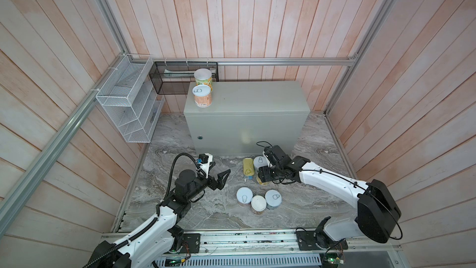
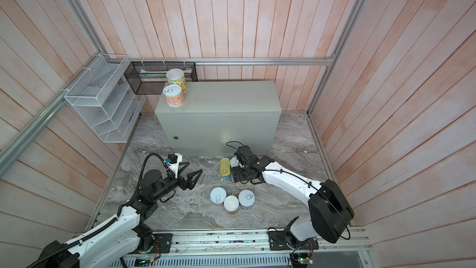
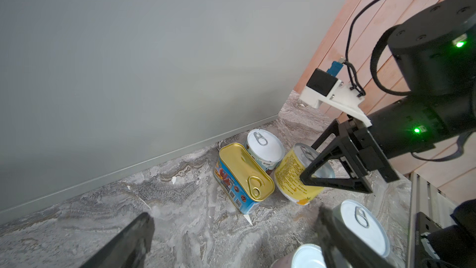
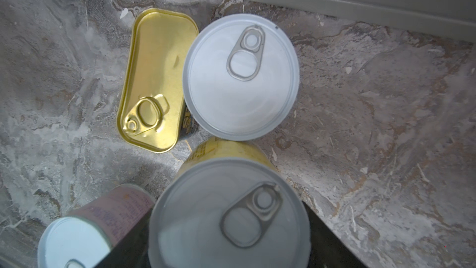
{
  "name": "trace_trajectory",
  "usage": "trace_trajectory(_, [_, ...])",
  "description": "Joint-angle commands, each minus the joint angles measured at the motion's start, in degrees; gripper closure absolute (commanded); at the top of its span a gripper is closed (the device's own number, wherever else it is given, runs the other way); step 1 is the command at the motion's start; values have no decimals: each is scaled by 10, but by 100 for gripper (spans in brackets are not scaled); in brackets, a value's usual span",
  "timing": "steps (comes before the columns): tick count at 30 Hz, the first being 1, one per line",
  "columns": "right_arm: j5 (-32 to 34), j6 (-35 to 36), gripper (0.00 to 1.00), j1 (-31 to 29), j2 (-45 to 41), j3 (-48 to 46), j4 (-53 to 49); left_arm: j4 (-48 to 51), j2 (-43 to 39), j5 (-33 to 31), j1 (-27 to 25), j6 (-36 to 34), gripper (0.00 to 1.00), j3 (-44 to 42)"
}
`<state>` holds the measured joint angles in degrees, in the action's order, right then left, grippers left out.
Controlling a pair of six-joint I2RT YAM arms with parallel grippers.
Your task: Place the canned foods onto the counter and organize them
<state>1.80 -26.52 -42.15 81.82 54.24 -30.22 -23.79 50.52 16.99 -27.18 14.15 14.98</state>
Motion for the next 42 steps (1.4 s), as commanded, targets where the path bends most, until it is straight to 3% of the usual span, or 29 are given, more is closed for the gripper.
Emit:
trace_trajectory(1, [-2,7,39,5,-23,14,6,-16,8,10,-2,-10,0,-2])
trace_trajectory(18, [-17,10,41,6,-77,11,9,-9,69,33,-9,-22,0,22])
trace_trajectory(28, [-32,11,42,26,-111,0,20,23,99,-38,-89,-73,0,52])
trace_trajectory(42, [-73,12,43,38,-128,0,49,-10,116,5,-135,-93,0,68])
